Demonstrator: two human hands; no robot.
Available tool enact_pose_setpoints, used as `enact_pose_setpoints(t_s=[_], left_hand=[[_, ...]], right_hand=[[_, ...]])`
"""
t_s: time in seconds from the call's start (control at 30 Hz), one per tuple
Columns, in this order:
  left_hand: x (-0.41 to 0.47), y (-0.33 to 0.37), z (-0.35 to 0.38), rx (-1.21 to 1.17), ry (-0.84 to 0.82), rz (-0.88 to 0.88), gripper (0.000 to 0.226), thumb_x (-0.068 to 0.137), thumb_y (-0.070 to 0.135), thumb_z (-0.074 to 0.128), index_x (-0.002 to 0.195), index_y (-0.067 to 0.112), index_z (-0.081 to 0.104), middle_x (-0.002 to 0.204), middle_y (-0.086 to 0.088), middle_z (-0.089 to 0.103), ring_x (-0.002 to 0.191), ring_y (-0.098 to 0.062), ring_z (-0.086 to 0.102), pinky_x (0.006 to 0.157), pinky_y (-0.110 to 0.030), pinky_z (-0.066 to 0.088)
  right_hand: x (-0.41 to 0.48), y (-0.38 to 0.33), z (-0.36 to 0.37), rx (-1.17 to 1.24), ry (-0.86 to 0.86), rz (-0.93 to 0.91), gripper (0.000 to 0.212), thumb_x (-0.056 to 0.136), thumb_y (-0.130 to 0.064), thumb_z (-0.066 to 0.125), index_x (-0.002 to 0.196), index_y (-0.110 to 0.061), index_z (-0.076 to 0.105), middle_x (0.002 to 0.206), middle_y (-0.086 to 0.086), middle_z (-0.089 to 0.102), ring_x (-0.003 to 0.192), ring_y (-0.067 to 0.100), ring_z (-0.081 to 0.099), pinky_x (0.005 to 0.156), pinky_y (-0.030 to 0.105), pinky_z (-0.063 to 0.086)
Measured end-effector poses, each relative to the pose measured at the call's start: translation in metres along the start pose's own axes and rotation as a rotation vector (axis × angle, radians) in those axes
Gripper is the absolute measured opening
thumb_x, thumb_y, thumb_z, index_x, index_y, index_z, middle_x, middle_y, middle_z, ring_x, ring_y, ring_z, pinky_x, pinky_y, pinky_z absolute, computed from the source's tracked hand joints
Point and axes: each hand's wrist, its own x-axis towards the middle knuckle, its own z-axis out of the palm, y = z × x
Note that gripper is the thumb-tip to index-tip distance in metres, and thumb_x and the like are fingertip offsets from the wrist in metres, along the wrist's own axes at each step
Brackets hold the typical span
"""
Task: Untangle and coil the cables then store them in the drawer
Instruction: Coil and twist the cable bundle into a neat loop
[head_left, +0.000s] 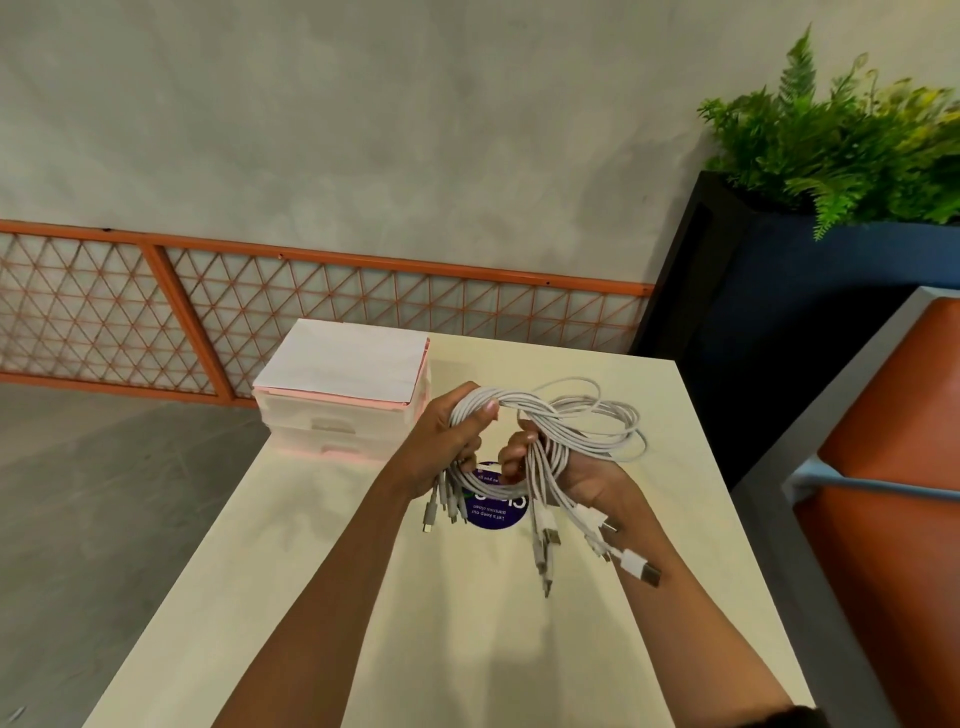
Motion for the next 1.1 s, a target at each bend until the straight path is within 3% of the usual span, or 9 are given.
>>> enact_pose_setpoints(t_s=[0.13, 0.3, 0.47, 0.57, 0.7, 0.8, 0.9, 0.97, 1.1], left_hand=[[0.005, 0.000, -0.009, 0.024, 0.046, 0.033, 0.016, 0.096, 0.023, 0.052, 0.096, 0.008, 0.057, 0.067, -0.011, 0.036, 0.044, -0.007, 0.029, 0.040, -0.018, 0.028], [0.008, 0.000, -0.016, 0.098, 0.099, 0.060, 0.016, 0.096, 0.023, 0.053, 0.097, 0.007, 0.057, 0.073, -0.013, 0.038, 0.047, -0.011, 0.029, 0.041, -0.019, 0.027], [0.010, -0.001, -0.024, 0.104, 0.207, 0.086, 0.010, 0.097, 0.021, 0.053, 0.095, 0.015, 0.060, 0.064, -0.007, 0.035, 0.048, -0.011, 0.029, 0.041, -0.019, 0.026], [0.012, -0.005, -0.025, 0.101, 0.263, 0.080, 0.009, 0.096, 0.021, 0.054, 0.096, 0.017, 0.062, 0.063, -0.004, 0.037, 0.049, -0.012, 0.028, 0.042, -0.020, 0.026], [0.015, -0.008, -0.022, 0.067, 0.345, 0.083, 0.009, 0.097, 0.021, 0.054, 0.093, 0.021, 0.062, 0.063, -0.005, 0.038, 0.049, -0.014, 0.028, 0.044, -0.021, 0.025], [0.015, -0.012, -0.023, 0.083, 0.415, 0.105, 0.012, 0.097, 0.021, 0.054, 0.089, 0.026, 0.062, 0.060, 0.000, 0.041, 0.047, -0.014, 0.029, 0.044, -0.021, 0.027], [0.016, -0.013, -0.022, 0.162, 0.433, 0.155, 0.013, 0.097, 0.020, 0.054, 0.089, 0.027, 0.061, 0.054, 0.012, 0.047, 0.045, -0.008, 0.033, 0.040, -0.019, 0.030], [0.017, -0.013, -0.022, 0.198, 0.454, 0.179, 0.012, 0.097, 0.021, 0.054, 0.089, 0.026, 0.061, 0.058, 0.010, 0.048, 0.046, -0.008, 0.036, 0.038, -0.019, 0.032], [0.021, -0.016, -0.024, 0.268, 0.477, 0.230, 0.007, 0.096, 0.020, 0.055, 0.094, 0.017, 0.061, 0.073, -0.009, 0.058, 0.056, -0.012, 0.048, 0.048, -0.023, 0.042]], right_hand=[[-0.003, 0.002, 0.002, -0.057, -0.121, 0.111, 0.032, 0.073, -0.029, 0.076, 0.056, -0.017, 0.052, 0.074, 0.004, 0.059, 0.073, 0.019, 0.060, 0.069, 0.032, 0.052], [0.000, 0.016, 0.003, 0.000, -0.169, 0.048, 0.043, 0.091, -0.047, 0.040, 0.067, -0.015, 0.055, 0.096, 0.008, 0.055, 0.097, 0.026, 0.056, 0.087, 0.042, 0.050], [-0.013, 0.023, 0.009, 0.092, -0.148, -0.099, 0.046, 0.092, -0.041, 0.023, 0.090, -0.015, 0.060, 0.099, 0.003, 0.057, 0.105, 0.023, 0.048, 0.098, 0.049, 0.033], [-0.010, 0.027, 0.003, 0.168, -0.191, -0.092, 0.051, 0.094, -0.038, 0.019, 0.098, -0.012, 0.062, 0.099, 0.003, 0.060, 0.107, 0.025, 0.046, 0.098, 0.058, 0.038], [-0.004, 0.035, 0.001, 0.197, -0.358, -0.096, 0.039, 0.093, -0.031, 0.036, 0.110, -0.006, 0.060, 0.109, 0.013, 0.061, 0.112, 0.033, 0.050, 0.105, 0.071, 0.020], [-0.005, 0.036, 0.001, 0.230, -0.396, -0.017, 0.038, 0.083, -0.017, 0.058, 0.116, 0.004, 0.057, 0.112, 0.029, 0.060, 0.113, 0.046, 0.053, 0.101, 0.063, 0.036], [-0.005, 0.034, 0.004, 0.284, -0.338, -0.016, 0.043, 0.070, -0.017, 0.073, 0.107, 0.005, 0.062, 0.097, 0.022, 0.065, 0.101, 0.040, 0.060, 0.090, 0.050, 0.051], [-0.001, 0.033, 0.004, 0.361, -0.340, 0.006, 0.047, 0.069, -0.018, 0.074, 0.108, 0.004, 0.061, 0.088, 0.017, 0.061, 0.084, 0.032, 0.061, 0.070, 0.040, 0.057], [0.003, 0.028, 0.016, 0.300, -0.233, 0.088, 0.033, 0.078, -0.011, 0.072, 0.104, 0.005, 0.060, 0.074, 0.006, 0.048, 0.053, 0.009, 0.051, 0.041, 0.015, 0.041]])
